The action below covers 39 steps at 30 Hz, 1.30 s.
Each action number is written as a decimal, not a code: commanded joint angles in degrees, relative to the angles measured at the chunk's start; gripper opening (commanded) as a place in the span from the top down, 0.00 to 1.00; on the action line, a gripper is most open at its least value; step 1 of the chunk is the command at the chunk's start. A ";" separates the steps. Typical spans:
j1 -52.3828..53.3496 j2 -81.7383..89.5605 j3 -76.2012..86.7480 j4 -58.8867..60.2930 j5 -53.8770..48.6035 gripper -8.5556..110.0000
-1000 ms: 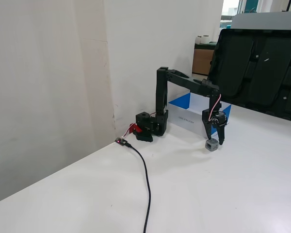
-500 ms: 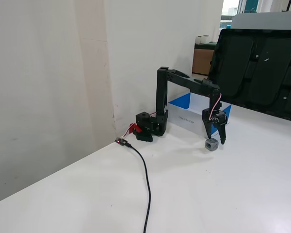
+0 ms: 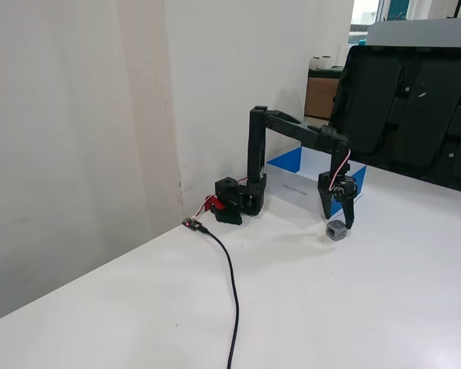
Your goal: Pick the gray block and keep it in the box.
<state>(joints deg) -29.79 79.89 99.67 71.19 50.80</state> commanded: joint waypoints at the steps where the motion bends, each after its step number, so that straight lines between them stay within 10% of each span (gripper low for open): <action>1: -0.35 -0.79 -4.39 -0.26 -0.09 0.71; 39: 1.23 7.38 -16.61 10.63 -4.13 0.87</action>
<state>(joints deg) -27.86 76.73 89.30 78.66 47.90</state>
